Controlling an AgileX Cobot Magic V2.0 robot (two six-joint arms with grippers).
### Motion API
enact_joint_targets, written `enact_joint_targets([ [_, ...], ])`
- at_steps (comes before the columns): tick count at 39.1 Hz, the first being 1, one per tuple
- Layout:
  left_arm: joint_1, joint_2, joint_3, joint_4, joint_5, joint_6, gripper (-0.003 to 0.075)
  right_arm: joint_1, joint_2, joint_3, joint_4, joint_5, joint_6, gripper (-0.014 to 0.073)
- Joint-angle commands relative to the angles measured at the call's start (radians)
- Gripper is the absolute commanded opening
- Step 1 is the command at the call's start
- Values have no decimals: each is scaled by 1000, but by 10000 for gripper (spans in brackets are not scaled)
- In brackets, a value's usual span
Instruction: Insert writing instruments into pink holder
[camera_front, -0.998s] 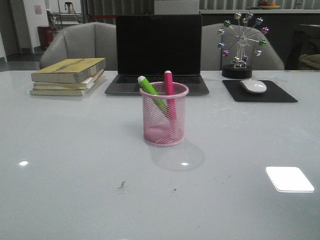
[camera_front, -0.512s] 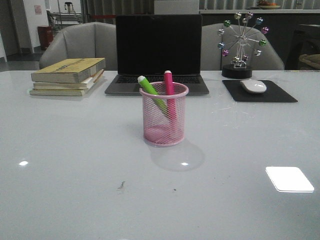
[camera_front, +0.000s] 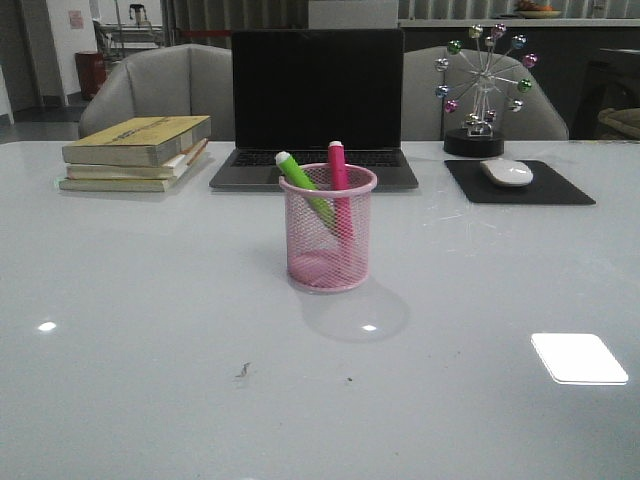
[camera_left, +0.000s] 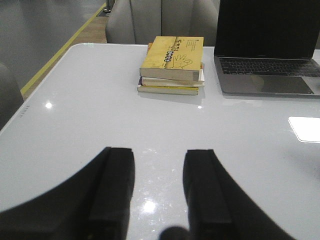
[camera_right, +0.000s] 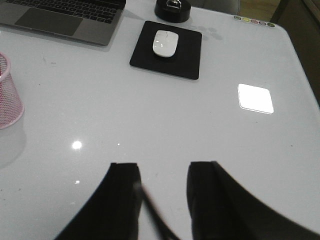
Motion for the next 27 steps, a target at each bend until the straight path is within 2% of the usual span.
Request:
enact_joint_targets([
  [1,2,1,-29,-4,-80,0,330,-7,0,-29,-18,-76,-7,364],
  [11,2,1,-29,-4,-80,0,330,-7,0,-29,-18,-78,-7,346],
  [15,2,1,-29,-4,-80,0,330,-7,0,-29,-17,-78,-7,260],
  [22,2,1,-29,-4,-80,0,330,-7,0,-29,24,-78,-7,45],
  [27,2,1,-29,-4,-80,0,330,-7,0,-29,40,-78,-7,58],
])
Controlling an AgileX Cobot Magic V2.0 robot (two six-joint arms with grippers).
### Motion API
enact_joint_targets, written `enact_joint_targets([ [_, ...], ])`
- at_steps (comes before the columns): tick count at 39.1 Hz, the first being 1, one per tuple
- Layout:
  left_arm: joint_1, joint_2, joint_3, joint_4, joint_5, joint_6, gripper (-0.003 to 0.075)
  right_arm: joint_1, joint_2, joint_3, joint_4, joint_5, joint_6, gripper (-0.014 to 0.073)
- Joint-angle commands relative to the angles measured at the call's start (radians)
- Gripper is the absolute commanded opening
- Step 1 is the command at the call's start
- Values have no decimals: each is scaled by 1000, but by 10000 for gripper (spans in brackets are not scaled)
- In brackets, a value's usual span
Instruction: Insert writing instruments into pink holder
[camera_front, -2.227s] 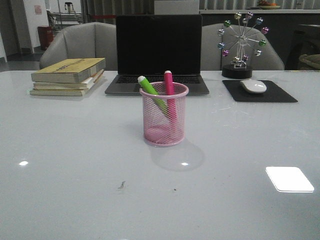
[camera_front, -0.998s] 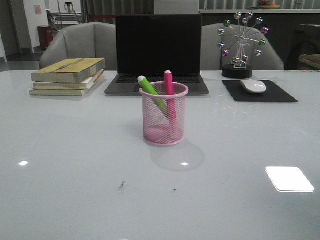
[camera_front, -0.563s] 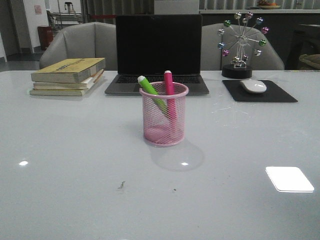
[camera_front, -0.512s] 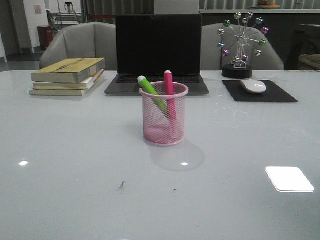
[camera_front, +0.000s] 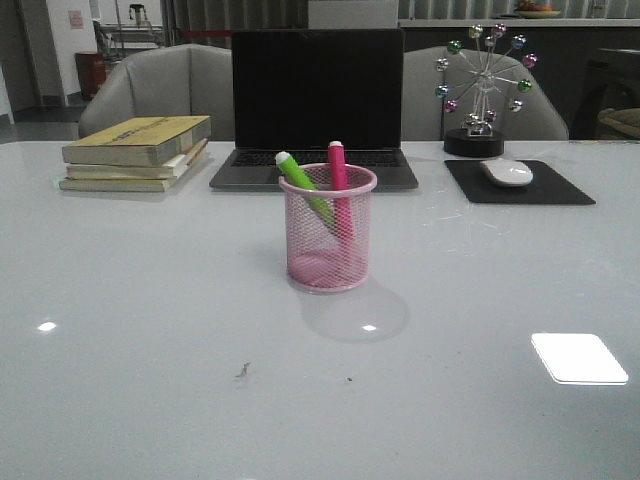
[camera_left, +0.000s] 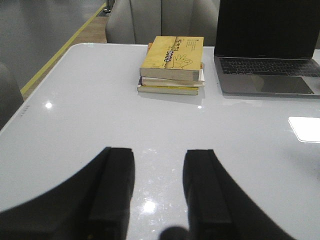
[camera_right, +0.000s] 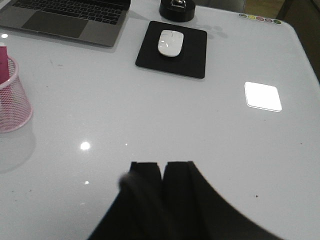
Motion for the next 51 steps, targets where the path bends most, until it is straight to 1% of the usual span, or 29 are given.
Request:
enact_joint_targets([
  [1,2,1,-29,-4,-80,0,330,-7,0,-29,5,-78,-7,58],
  [24,2,1,-29,-4,-80,0,330,-7,0,-29,4,-74,-7,58],
  [32,2,1,-29,-4,-80,0,330,-7,-2,-29,4,-108,-7,58],
  [38,2,1,-29,-4,-80,0,330,-7,-44,-17,10,-139,-7,58],
  [42,2,1,-29,-4,-80,0,330,-7,-100,49,36,-239,-7,58],
  [47,2,1,-29,-4,-80,0,330,-7,-194,188,100,-388,-7,58],
  [51,2,1,-29,-4,-80,0,330,-7,-293,304,124,-425,-7,58],
])
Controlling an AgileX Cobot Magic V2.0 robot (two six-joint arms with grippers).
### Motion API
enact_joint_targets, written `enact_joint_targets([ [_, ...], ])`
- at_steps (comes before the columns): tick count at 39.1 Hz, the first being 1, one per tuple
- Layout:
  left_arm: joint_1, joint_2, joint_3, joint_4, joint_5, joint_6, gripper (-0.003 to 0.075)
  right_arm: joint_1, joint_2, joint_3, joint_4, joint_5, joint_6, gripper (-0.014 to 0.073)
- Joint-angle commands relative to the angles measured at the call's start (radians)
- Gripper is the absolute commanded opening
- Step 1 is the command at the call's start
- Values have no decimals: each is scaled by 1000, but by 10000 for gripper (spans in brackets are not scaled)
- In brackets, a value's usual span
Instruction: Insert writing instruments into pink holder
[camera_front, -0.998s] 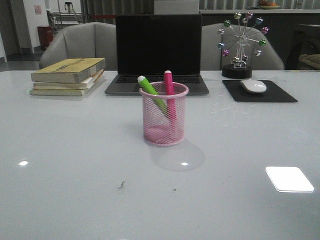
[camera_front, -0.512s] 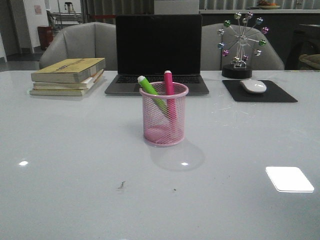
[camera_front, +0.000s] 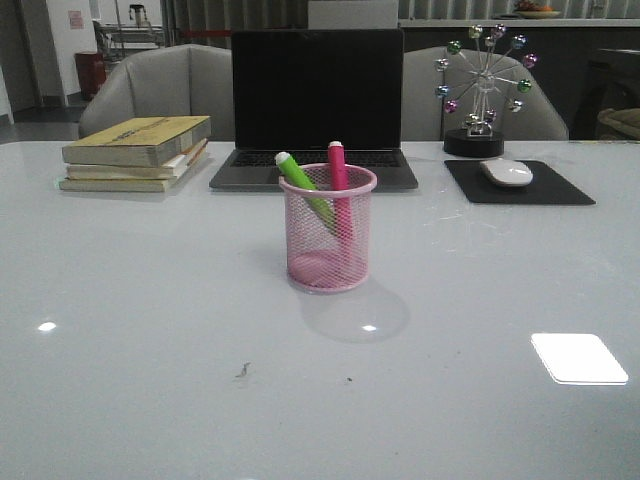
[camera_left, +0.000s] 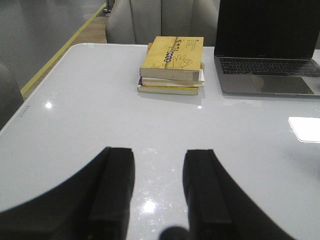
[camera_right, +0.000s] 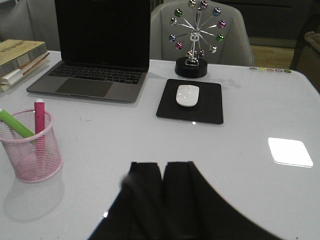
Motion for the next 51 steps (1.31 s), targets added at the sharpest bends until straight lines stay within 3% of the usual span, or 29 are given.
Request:
enact_joint_targets([
  [1,2,1,-29,-4,-81,0,330,-7,-78,60,17,-125,-7,58],
  [15,2,1,-29,-4,-81,0,330,-7,-386,290,25,-128,-7,58],
  [26,2,3,-29,-4,-81,0,330,-14,-387,391,34,-172,-7,58],
  [35,2,3,-29,-4,-81,0,330,-88,-387,391,40,-167,-7,58],
  [51,2,3,-29,-4,-81,0,330,-89,-387,391,40,-135,-7,58],
])
